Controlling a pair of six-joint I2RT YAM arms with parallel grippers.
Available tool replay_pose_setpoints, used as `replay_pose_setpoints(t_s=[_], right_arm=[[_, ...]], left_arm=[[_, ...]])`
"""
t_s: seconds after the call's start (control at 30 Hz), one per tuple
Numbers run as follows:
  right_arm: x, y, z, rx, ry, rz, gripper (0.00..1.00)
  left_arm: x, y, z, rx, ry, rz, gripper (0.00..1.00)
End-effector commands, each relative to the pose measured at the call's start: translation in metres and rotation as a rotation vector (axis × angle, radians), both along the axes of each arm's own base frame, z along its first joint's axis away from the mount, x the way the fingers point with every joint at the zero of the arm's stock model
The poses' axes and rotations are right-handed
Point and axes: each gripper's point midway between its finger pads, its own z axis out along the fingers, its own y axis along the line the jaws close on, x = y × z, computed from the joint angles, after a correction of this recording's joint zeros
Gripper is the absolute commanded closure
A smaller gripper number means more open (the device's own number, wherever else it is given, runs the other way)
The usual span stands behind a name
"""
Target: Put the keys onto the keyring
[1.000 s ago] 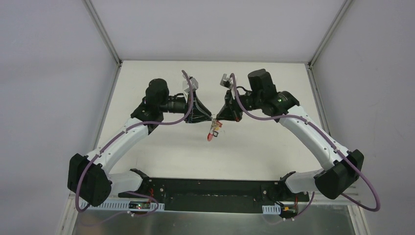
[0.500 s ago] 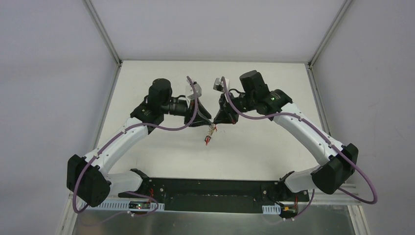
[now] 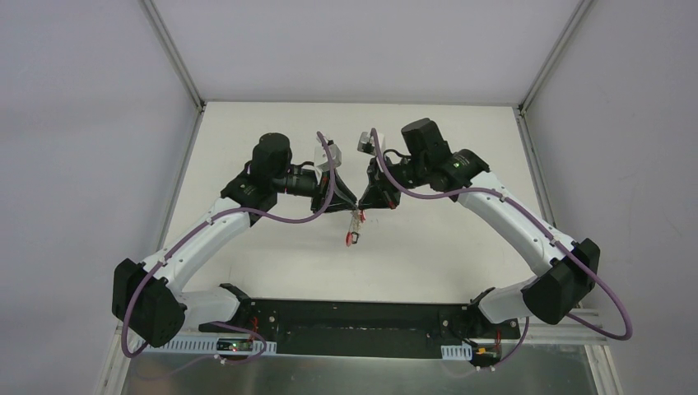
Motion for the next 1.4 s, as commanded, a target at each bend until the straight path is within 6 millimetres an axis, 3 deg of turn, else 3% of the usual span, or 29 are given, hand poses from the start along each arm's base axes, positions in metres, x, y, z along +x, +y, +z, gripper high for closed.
replay_pose_setpoints(t_s=[0.0,0.17,0.4,0.83,1.37], right_arm=[[-0.007,0.002,0.019,0.055,-0.043,0.043,1.00],[-0.008,-0.001,0.014,0.047,-0.052,0.036,1.00],[-0.010,-0.001,0.012,0.051,-0.048,0.046,1.00],[-0.017,-0.001,0.017,0.077,-0.034,0.075,1.00],[-0.016,0.001,0.014,0.076,-0.019,0.079,1.00]], left_arm=[[-0.003,-0.002,0.017,-0.032,-0.065,-0.035,0.74],[-0.009,0.001,0.023,-0.044,-0.072,-0.049,0.66],[-0.010,0.003,0.030,-0.062,-0.061,-0.048,0.62],[0.010,-0.001,0.016,-0.028,-0.057,0.012,0.70],[0.006,-0.004,0.012,-0.026,-0.044,-0.025,0.80]])
